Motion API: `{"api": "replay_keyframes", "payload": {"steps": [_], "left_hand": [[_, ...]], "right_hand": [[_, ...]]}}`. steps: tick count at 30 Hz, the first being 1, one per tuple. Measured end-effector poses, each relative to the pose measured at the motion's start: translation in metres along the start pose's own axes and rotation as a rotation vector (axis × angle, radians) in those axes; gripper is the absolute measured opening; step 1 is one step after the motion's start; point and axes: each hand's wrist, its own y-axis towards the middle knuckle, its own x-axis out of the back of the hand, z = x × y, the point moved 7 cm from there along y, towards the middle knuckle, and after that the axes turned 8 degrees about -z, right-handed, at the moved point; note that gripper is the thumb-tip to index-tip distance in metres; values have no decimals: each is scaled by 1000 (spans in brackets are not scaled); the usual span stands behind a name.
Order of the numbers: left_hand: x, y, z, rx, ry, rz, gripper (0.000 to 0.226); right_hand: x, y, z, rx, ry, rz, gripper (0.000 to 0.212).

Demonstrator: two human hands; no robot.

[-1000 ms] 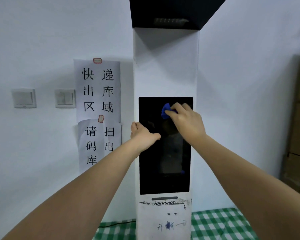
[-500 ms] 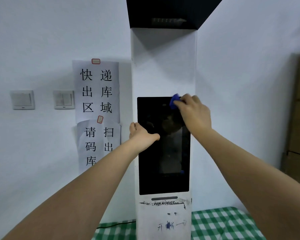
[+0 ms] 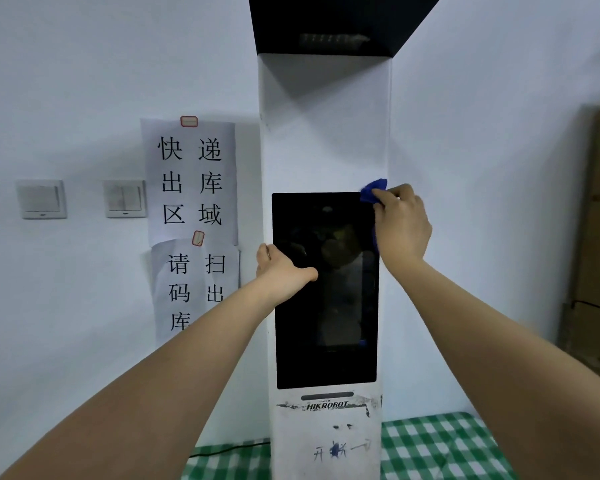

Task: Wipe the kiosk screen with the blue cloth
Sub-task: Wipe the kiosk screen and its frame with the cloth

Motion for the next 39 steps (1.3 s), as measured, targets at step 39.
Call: {"api": "replay_keyframes", "payload": {"steps": [39], "left_hand": [[2, -6, -1, 13, 28, 12, 98]], "right_hand": [[7, 12, -13, 39, 26, 75, 31]]}}
